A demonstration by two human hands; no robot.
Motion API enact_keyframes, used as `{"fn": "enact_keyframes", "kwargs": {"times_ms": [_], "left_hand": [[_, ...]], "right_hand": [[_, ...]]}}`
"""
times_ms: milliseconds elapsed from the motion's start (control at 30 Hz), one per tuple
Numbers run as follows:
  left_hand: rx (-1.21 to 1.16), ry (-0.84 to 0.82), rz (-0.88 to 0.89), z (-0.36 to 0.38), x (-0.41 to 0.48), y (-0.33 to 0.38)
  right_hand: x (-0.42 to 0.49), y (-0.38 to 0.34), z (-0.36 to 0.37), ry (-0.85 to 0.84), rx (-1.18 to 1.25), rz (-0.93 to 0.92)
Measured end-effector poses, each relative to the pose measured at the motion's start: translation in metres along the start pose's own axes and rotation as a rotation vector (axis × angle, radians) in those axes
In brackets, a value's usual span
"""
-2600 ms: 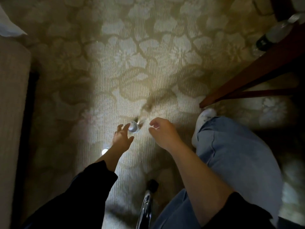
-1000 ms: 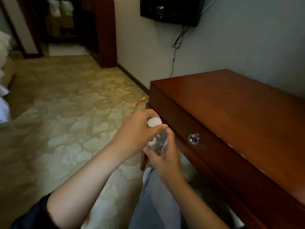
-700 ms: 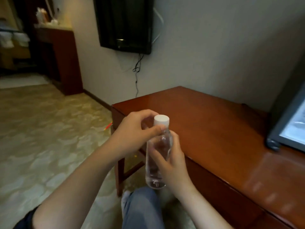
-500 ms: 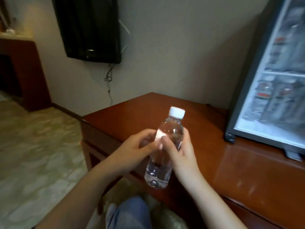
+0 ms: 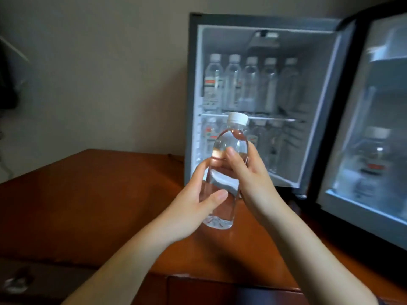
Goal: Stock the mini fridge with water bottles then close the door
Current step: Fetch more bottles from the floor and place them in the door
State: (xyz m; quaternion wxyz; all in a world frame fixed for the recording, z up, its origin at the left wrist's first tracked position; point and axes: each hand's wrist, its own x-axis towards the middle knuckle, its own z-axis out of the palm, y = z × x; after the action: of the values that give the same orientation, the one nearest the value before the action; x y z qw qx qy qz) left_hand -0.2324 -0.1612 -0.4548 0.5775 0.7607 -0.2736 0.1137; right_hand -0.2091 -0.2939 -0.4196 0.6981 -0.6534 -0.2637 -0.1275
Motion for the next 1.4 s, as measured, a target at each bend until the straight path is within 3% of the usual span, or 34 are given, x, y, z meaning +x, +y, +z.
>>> {"fn": "enact_keyframes", "kwargs": {"times_ms": [333, 700, 967, 1267, 1400], "left_hand": [[0.006, -0.020, 0.126, 0.129, 0.069, 0.054], [-0.062, 0.001, 0.269, 0.252, 0.096, 0.092], [0.340, 0.016, 0.403, 0.295, 0.117, 0.085], [0.549, 0.028, 0.460, 0.317, 0.117, 0.039], [0.540, 0.003, 0.465, 0.318, 0.110, 0.030]], "right_hand": [[-0.006, -0.073, -0.128, 0.282, -0.233, -0.175], [-0.031, -0.124, -0.222, 0.572, -0.422, -0.374], [-0.046, -0.115, -0.279, 0.696, -0.711, -0.496], [-0.059, -0.068, -0.301, 0.702, -0.833, -0.377], [-0.061, -0.053, -0.299, 0.824, -0.868, -0.435]]}}
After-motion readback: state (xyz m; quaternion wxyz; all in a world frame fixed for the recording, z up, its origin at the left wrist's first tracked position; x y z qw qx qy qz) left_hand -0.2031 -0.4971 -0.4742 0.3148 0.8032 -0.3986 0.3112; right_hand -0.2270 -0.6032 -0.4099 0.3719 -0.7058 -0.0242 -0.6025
